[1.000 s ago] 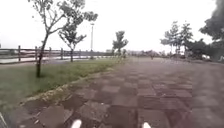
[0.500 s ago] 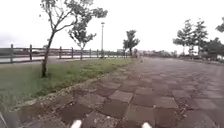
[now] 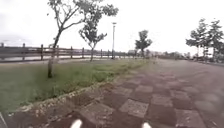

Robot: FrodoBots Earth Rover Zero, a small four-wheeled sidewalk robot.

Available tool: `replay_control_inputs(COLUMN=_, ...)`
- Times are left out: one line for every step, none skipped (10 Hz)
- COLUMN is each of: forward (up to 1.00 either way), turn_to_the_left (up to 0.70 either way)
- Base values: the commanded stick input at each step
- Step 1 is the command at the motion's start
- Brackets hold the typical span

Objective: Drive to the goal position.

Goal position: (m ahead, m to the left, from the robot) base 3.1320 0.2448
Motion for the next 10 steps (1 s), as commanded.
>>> replay_control_inputs(forward=0.7, turn_to_the_left=0.0)
replay_control_inputs(forward=0.7, turn_to_the_left=0.0)
replay_control_inputs(forward=0.7, turn_to_the_left=0.0)
replay_control_inputs(forward=0.7, turn_to_the_left=0.0)
replay_control_inputs(forward=0.7, turn_to_the_left=0.0)
replay_control_inputs(forward=0.7, turn_to_the_left=0.0)
replay_control_inputs(forward=0.7, turn_to_the_left=0.0)
replay_control_inputs(forward=0.7, turn_to_the_left=0.0)
replay_control_inputs(forward=0.7, turn_to_the_left=0.0)
replay_control_inputs(forward=0.7, turn_to_the_left=0.0)
